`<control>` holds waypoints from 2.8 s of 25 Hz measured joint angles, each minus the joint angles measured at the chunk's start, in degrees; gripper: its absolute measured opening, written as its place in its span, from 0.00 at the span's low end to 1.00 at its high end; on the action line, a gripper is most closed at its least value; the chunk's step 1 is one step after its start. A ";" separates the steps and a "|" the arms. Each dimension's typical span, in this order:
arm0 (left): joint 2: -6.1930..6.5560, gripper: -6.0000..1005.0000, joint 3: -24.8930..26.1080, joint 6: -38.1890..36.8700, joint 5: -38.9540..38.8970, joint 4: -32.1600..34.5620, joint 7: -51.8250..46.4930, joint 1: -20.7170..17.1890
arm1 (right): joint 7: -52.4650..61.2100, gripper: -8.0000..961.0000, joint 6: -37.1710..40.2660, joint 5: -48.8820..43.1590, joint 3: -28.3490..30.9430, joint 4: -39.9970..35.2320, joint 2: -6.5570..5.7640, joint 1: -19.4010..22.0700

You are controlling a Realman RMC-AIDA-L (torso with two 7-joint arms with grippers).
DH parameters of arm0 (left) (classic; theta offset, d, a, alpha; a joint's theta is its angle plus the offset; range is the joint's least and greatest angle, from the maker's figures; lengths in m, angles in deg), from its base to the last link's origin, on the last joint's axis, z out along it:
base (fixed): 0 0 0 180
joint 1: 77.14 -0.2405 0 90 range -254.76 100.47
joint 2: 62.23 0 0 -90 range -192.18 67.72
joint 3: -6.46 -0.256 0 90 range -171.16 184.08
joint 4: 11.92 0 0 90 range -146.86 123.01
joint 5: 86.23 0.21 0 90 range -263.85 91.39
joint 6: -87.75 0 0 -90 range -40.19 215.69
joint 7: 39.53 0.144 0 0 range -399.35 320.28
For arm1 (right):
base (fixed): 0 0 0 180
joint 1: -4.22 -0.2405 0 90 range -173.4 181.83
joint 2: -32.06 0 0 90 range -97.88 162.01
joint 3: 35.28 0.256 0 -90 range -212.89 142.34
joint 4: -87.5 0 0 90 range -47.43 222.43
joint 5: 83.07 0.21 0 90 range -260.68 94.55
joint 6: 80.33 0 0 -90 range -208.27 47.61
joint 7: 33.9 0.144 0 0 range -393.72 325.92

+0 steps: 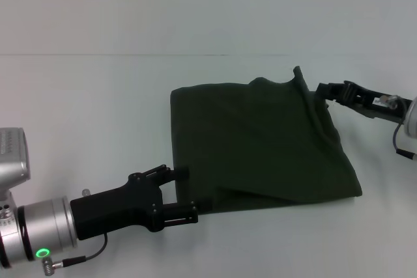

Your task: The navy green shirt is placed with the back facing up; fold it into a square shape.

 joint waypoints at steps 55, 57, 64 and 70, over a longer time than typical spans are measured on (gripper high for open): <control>-0.61 0.93 3.55 -0.42 -0.61 0.00 -0.80 -0.26 | -58.15 0.81 15.94 15.52 3.00 9.54 0.52 4.84; -0.68 0.93 3.73 -0.42 -0.61 0.00 -0.83 -0.28 | -61.13 0.81 13.83 15.57 2.88 11.90 0.65 3.31; -0.85 0.93 4.23 -0.41 -0.61 0.00 -0.88 -0.33 | -62.18 0.81 0.62 16.40 2.80 17.57 0.80 -2.76; -0.88 0.93 4.31 -0.41 -0.61 0.00 -1.39 -0.42 | -61.55 0.81 -7.77 16.44 2.72 19.17 0.77 -4.65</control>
